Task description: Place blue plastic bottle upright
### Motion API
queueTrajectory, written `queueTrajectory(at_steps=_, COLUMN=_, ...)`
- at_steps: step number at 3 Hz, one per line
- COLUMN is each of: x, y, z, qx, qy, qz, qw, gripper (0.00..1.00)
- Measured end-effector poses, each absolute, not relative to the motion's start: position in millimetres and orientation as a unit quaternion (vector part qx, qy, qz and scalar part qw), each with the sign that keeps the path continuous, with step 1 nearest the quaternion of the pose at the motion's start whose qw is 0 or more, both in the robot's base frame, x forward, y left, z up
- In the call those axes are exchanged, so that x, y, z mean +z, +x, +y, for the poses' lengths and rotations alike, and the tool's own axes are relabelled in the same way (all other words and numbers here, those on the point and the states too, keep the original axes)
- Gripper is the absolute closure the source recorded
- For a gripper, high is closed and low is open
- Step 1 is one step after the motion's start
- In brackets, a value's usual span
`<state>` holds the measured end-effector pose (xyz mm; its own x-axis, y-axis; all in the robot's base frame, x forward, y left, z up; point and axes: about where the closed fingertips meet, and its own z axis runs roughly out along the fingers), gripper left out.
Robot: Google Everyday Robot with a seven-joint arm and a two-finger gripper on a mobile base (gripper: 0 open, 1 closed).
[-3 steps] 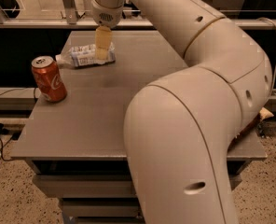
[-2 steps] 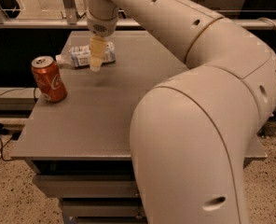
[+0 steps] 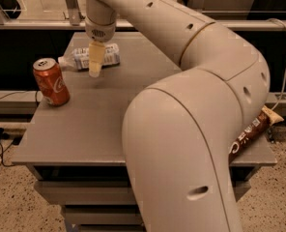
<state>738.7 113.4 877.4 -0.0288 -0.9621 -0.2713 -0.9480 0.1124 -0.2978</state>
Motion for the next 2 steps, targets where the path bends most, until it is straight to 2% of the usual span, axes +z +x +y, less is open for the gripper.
queueTrajectory(at_steps=2, x=862.0, y=738.7, z=140.4, qx=0.008, qy=-0.693, qz=0.700, qw=0.174, gripper=0.00)
